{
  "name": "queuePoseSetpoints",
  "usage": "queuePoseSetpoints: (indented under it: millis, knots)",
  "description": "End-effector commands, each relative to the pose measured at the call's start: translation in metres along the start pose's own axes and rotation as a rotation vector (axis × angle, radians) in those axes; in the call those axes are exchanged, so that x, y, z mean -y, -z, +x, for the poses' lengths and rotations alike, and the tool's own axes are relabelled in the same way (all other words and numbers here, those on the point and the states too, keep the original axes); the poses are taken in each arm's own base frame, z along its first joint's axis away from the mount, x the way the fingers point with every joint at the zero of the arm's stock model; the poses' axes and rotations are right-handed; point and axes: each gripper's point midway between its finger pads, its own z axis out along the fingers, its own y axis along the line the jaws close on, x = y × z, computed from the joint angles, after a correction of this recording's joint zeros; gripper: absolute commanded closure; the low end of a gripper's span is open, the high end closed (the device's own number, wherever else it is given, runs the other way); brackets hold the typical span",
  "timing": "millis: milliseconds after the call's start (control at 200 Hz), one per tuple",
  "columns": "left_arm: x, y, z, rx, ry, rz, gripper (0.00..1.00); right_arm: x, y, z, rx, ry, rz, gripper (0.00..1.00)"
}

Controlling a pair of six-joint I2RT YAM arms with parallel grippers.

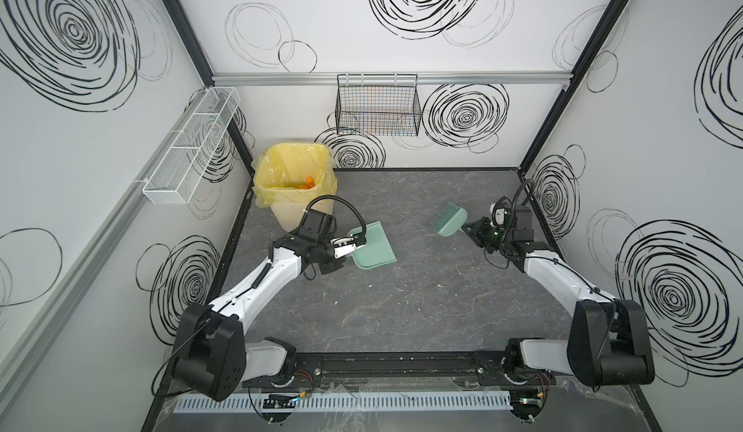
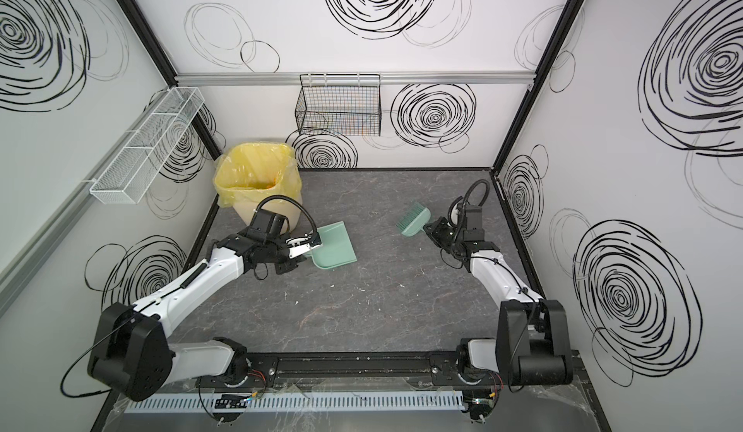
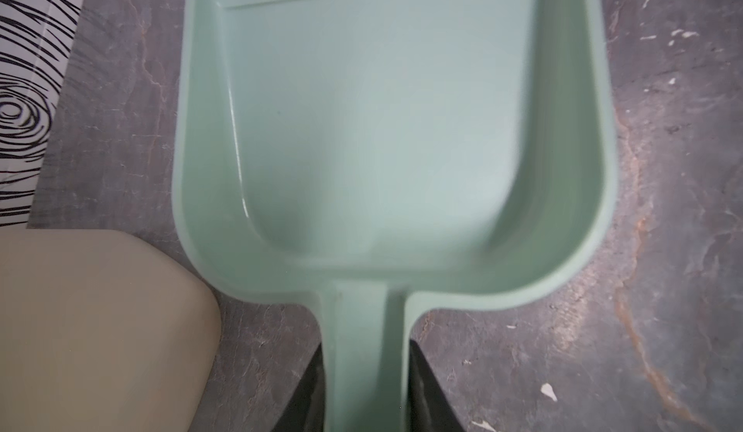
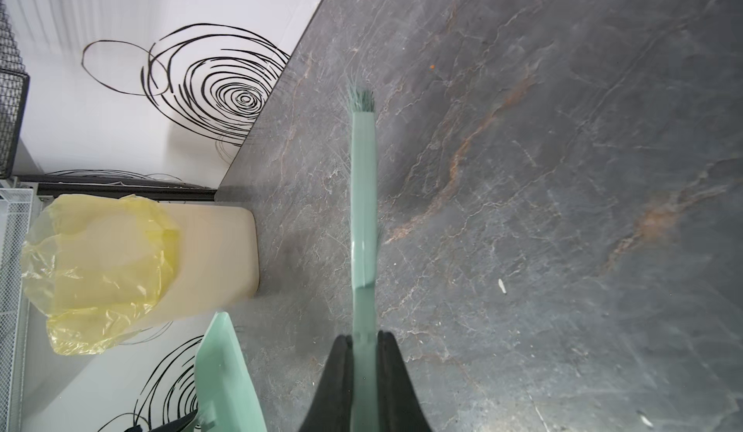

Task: Sweep away the paper scraps from the table
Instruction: 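Lower the dustpan and brush onto the table and release both grippers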

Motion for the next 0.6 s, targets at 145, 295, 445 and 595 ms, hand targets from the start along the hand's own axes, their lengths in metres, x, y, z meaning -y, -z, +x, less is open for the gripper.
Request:
queuePoseSetpoints:
  millis: [145, 295, 445, 595]
  knots:
    - [-0.024, -0.043, -0.005, 0.009, 0.041, -0.018, 1.0, 0.038, -0.017, 0.003, -0.006, -0.019, 0.017, 1.0]
    - [-0.024, -0.057, -0.003, 0.002, 0.049, -0.001, 1.0, 0.055, -0.021, 0.01, -0.023, -0.012, 0.073, 1.0]
    - [-0.019, -0.067, 0.002, -0.015, 0.051, 0.028, 0.92, 0.069, -0.02, 0.018, -0.034, -0.016, 0.107, 0.95]
    - [-0.013, -0.071, 0.001, -0.011, 0.057, 0.055, 0.83, 0.079, -0.02, 0.024, -0.042, -0.02, 0.127, 0.91]
